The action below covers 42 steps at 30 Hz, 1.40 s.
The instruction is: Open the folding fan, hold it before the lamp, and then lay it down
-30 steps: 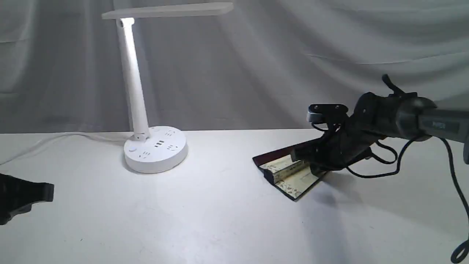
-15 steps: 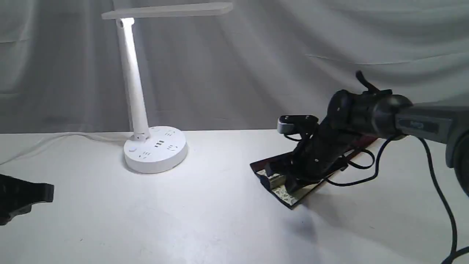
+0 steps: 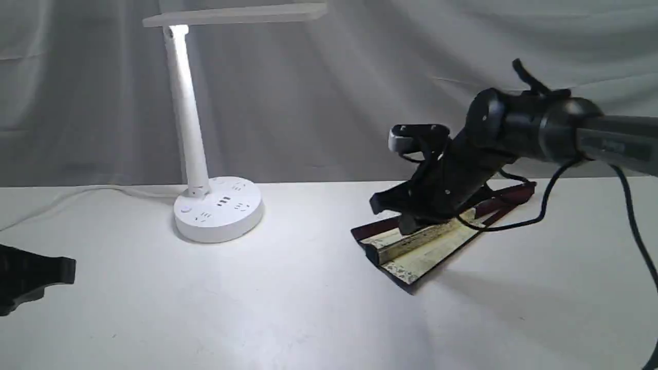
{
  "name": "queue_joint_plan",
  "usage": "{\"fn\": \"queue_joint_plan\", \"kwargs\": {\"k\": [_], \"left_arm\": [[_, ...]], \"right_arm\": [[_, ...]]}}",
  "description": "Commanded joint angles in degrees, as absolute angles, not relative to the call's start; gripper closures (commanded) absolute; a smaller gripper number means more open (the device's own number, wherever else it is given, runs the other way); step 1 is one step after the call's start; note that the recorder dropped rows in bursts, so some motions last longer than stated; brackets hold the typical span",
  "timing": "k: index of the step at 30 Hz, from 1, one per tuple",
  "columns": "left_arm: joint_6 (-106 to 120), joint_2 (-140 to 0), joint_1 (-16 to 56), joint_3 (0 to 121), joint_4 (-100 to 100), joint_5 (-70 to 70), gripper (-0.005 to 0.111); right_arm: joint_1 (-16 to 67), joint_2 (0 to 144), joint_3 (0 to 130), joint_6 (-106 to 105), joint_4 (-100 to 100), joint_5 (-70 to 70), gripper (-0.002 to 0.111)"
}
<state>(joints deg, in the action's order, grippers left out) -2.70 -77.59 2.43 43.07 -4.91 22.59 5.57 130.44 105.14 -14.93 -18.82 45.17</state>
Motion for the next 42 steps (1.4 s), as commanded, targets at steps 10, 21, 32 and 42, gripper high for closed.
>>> {"fn": "queue_joint_plan", "kwargs": {"k": [10, 21, 32, 42], "left_arm": [[-2.7, -77.6, 2.3, 43.4, -5.3, 22.7, 0.095], [-2.7, -77.6, 2.3, 43.4, -5.3, 22.5, 0.095], [-2.7, -77.6, 2.3, 43.4, -5.3, 22.5, 0.095], [-2.7, -77.6, 2.3, 43.4, -5.3, 22.5, 0.095]], "right_arm": [[1.2, 129.5, 107.9, -22.6, -17.9, 44.8, 0.059], [1.4, 137.2, 123.2, -24.9, -14.9, 59.0, 0.043], [2.8, 140.4, 123.4, -55.5, -17.2, 51.1, 0.046], [2.9, 144.9, 123.1, -62.8, -20.8, 51.9, 0.046]]}}
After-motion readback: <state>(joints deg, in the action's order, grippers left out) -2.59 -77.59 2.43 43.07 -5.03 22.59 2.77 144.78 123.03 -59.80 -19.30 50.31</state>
